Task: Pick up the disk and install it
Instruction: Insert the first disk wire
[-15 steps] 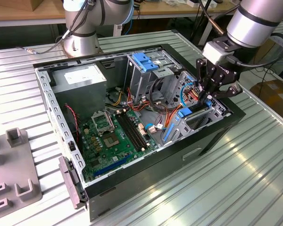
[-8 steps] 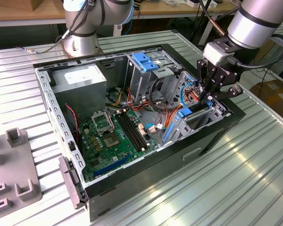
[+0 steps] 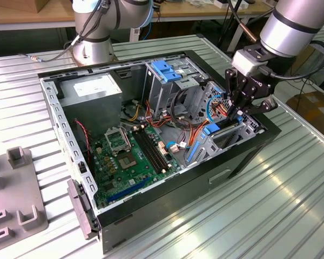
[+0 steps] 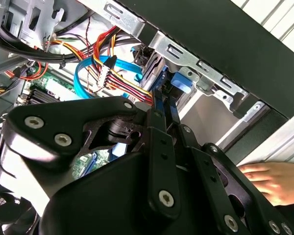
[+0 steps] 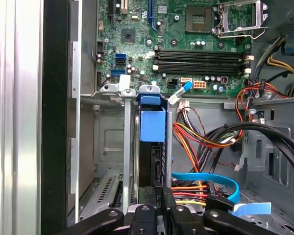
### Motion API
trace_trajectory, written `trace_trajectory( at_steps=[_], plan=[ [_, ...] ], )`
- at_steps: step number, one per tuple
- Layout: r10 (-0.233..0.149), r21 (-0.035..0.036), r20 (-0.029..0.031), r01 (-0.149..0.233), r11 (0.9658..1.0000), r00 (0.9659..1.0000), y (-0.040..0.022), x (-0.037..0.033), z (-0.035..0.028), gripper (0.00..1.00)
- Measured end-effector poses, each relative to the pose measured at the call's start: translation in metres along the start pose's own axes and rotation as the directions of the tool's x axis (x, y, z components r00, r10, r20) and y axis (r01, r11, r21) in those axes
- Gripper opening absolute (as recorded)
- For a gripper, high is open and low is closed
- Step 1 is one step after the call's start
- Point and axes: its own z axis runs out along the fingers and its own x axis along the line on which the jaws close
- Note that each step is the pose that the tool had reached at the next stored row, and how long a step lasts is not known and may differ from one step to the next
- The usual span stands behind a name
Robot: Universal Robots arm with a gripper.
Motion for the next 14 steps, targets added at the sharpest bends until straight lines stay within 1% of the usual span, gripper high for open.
trace_trajectory(
  at_steps=[9, 14],
  plan=[
    [0.000, 0.0001, 0.0043, 0.000, 1.0000, 1.0000, 0.0000, 0.0003, 0.0016, 0.17],
    [0.001, 0.0001, 0.0048, -0.001, 1.0000, 1.0000, 0.0001, 0.0010, 0.0020, 0.17]
  ],
)
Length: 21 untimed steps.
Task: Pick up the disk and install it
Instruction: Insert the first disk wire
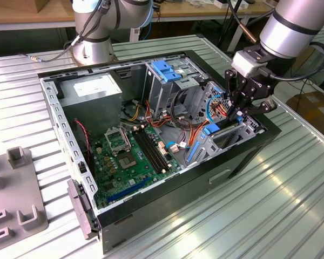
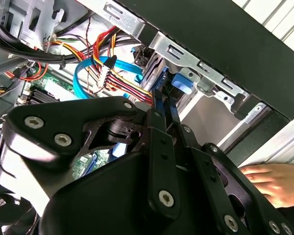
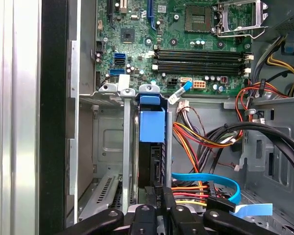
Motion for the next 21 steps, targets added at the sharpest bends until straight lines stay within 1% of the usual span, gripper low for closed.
trace_trajectory(
  at_steps=[2, 4, 7, 11, 12, 14, 18, 21],
  plan=[
    [0.000, 0.0001, 0.0018, 0.000, 1.0000, 1.0000, 0.0000, 0.0001, -0.0001, 0.17],
    [0.000, 0.0002, 0.0067, 0.000, 1.0000, 1.0000, 0.0000, 0.0000, -0.0003, 0.17],
    [0.001, 0.0002, 0.0108, -0.001, 1.0000, 0.9999, 0.0000, 0.0000, -0.0011, 0.17],
    [0.003, 0.0004, 0.0228, -0.003, 1.0000, 0.9997, 0.0000, 0.0016, -0.0012, 0.17],
    [0.003, 0.0004, 0.0287, -0.003, 1.0000, 0.9996, 0.0000, 0.0026, -0.0012, 0.17],
    [0.004, 0.0003, 0.0366, -0.004, 1.0000, 0.9993, 0.0001, 0.0045, -0.0013, 0.17],
    [0.006, 0.0003, 0.0373, -0.006, 1.0000, 0.9993, 0.0001, 0.0066, -0.0014, 0.17],
    [0.012, 0.0004, 0.0374, -0.012, 0.9999, 0.9992, 0.0001, 0.0067, -0.0012, 0.17]
  ],
)
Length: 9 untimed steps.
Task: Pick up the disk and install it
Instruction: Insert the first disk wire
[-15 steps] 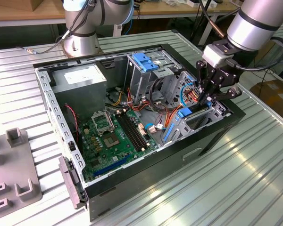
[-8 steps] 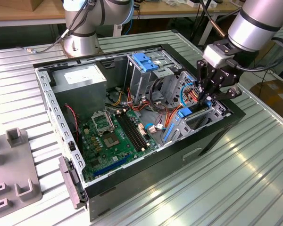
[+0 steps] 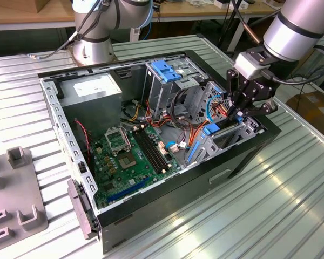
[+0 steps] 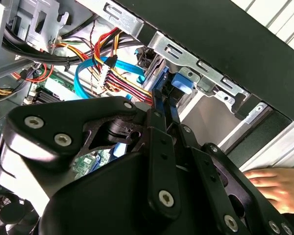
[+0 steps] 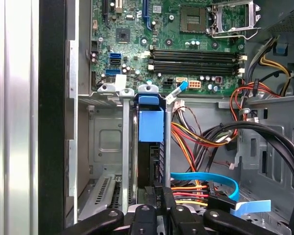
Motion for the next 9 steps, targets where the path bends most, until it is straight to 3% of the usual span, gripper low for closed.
trace_trajectory(
  at_steps=[9],
  plan=[
    [0.012, 0.0007, -0.0001, -0.012, 0.9999, 0.9999, 0.0000, -0.0011, 0.0001, 0.17]
  ],
)
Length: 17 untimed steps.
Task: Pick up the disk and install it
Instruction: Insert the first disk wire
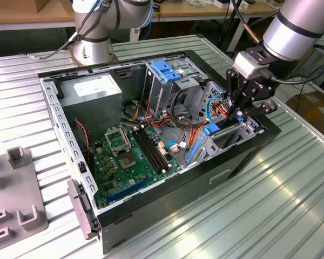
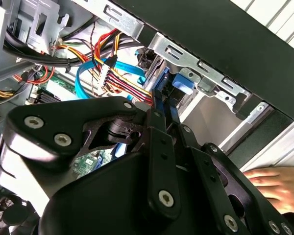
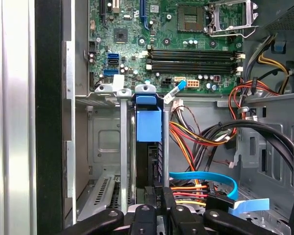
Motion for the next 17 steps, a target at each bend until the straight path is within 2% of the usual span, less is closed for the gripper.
trace_trajectory(
  at_steps=[9, 13, 17],
  plan=[
    [0.013, 0.0007, 0.0004, -0.013, 0.9999, 0.9999, 0.0000, 0.0001, 0.0014, 0.17],
    [0.014, 0.0007, 0.0018, -0.014, 0.9999, 0.9999, 0.0001, 0.0007, 0.0065, 0.17],
    [0.014, 0.0006, 0.0021, -0.014, 0.9999, 0.9999, 0.0001, 0.0007, 0.0075, 0.17]
  ],
)
